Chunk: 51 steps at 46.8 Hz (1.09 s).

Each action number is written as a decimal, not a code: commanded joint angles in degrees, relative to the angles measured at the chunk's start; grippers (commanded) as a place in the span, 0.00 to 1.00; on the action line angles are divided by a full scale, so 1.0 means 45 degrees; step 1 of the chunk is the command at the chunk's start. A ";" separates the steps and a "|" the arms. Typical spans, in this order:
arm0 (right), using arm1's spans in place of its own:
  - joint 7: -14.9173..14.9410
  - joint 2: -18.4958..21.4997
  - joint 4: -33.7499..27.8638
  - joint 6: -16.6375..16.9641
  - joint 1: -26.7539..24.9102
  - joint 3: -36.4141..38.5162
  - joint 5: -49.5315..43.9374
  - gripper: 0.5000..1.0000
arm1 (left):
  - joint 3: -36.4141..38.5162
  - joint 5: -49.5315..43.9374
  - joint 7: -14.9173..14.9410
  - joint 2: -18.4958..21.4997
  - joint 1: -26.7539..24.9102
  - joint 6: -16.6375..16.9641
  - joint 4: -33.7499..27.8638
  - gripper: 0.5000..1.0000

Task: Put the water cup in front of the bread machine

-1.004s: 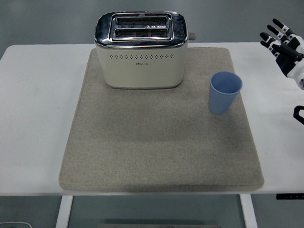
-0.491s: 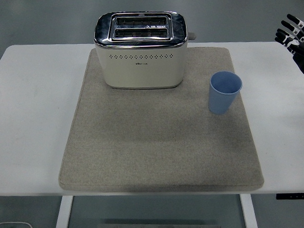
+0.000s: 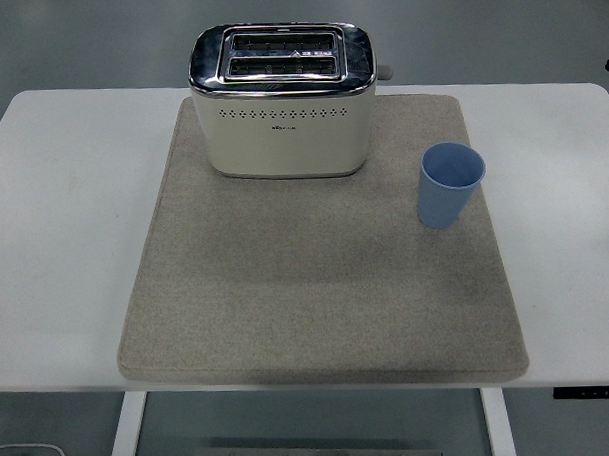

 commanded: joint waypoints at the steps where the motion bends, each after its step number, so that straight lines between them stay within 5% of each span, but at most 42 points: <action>1: 0.0169 -0.0171 0.0176 -0.0008 -0.0293 0.0039 -0.0033 0.83 | 0.0000 -0.0002 -0.0014 0.0000 0.0013 0.0000 0.0005 0.99; 33: 0.1926 -0.1342 0.2441 -0.0105 -0.3125 0.0137 -0.2201 0.83 | 0.0000 -0.0002 0.0006 0.0000 -0.0007 0.0000 0.0005 0.99; 51: 0.2283 -0.0445 0.2755 -0.1277 -0.3673 0.0137 -0.4212 0.83 | 0.0000 -0.0002 -0.0014 0.0000 0.0012 0.0000 0.0005 0.99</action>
